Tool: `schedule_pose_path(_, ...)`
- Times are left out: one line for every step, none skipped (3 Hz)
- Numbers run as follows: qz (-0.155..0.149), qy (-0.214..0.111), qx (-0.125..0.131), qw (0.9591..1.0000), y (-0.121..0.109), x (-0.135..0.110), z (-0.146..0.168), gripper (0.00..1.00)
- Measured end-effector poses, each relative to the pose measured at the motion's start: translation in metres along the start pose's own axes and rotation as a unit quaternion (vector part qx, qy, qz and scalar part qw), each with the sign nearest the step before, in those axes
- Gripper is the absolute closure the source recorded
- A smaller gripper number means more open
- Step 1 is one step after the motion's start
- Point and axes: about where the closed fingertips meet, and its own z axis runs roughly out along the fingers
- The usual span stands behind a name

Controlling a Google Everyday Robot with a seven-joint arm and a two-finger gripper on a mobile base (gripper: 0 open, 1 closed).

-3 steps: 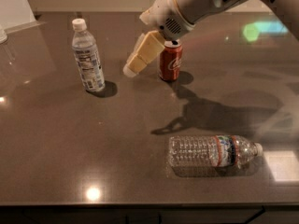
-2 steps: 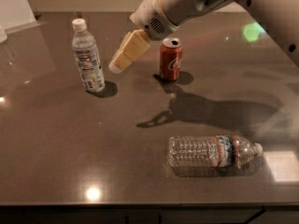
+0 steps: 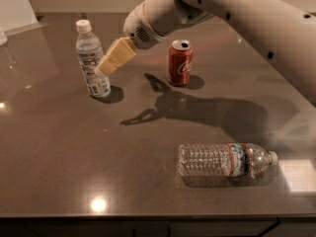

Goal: Knock blue plastic bottle over

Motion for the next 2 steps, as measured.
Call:
schedule_pose_path(0.018,-0.023,-0.002,0.9996,0.001,-0.002,0.024,0.00)
schedule_pose_path(0.025,-0.046,-0.008,0.9986,0.004,-0.009,0.038,0.00)
